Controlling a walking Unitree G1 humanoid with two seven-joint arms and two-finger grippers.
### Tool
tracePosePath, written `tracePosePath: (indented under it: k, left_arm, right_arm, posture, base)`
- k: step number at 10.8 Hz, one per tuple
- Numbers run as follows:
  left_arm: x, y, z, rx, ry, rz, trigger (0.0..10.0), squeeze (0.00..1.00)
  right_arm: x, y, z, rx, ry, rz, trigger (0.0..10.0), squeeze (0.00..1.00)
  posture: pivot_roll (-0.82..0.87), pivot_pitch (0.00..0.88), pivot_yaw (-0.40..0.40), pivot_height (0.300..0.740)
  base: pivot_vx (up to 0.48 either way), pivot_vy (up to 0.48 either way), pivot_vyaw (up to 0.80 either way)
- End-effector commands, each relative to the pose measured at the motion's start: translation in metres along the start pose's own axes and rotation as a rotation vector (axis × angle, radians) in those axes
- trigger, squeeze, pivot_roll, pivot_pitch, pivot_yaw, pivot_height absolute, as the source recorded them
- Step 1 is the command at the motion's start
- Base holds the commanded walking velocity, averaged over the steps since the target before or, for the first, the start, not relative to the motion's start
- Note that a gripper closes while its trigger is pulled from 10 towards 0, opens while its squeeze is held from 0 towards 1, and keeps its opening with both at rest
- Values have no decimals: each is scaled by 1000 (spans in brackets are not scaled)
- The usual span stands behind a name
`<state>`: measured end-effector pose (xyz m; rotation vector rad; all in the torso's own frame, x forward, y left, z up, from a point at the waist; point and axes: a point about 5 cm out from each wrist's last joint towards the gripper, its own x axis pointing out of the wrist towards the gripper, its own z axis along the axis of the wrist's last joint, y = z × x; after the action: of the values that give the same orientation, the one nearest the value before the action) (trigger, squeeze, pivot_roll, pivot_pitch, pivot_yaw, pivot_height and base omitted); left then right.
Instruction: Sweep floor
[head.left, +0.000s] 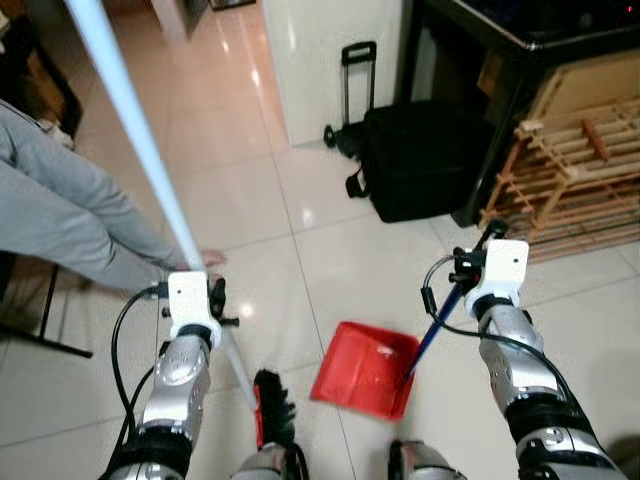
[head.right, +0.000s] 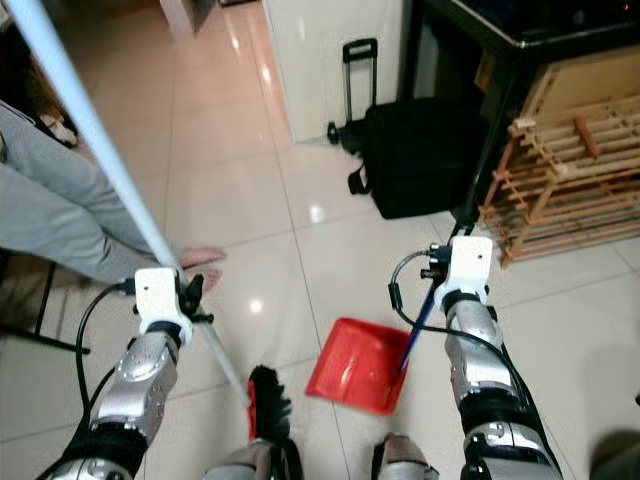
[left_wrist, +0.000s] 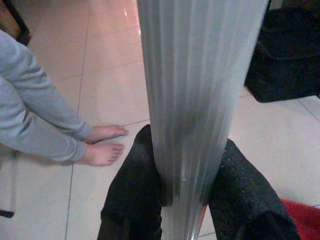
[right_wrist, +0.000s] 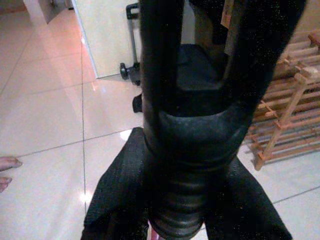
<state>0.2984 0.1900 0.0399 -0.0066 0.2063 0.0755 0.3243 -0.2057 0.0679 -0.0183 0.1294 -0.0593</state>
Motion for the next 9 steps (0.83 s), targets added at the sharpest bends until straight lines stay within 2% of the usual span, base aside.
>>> tracePosePath:
  k: [1, 9]
  left_arm:
    - [-1, 8, -4, 7, 14, 29, 10000, 0]
    - [-2, 11, -16, 39, 48, 45, 10000, 0]
  right_arm:
    - [3, 6, 6, 5, -35, 19, 10000, 0]
    - [4, 5, -2, 11, 2, 5, 10000, 0]
  posture:
    - [-188, 109, 117, 740]
    - [-187, 116, 116, 740]
  base:
    - [0, 0, 0]
    - [0, 0, 0]
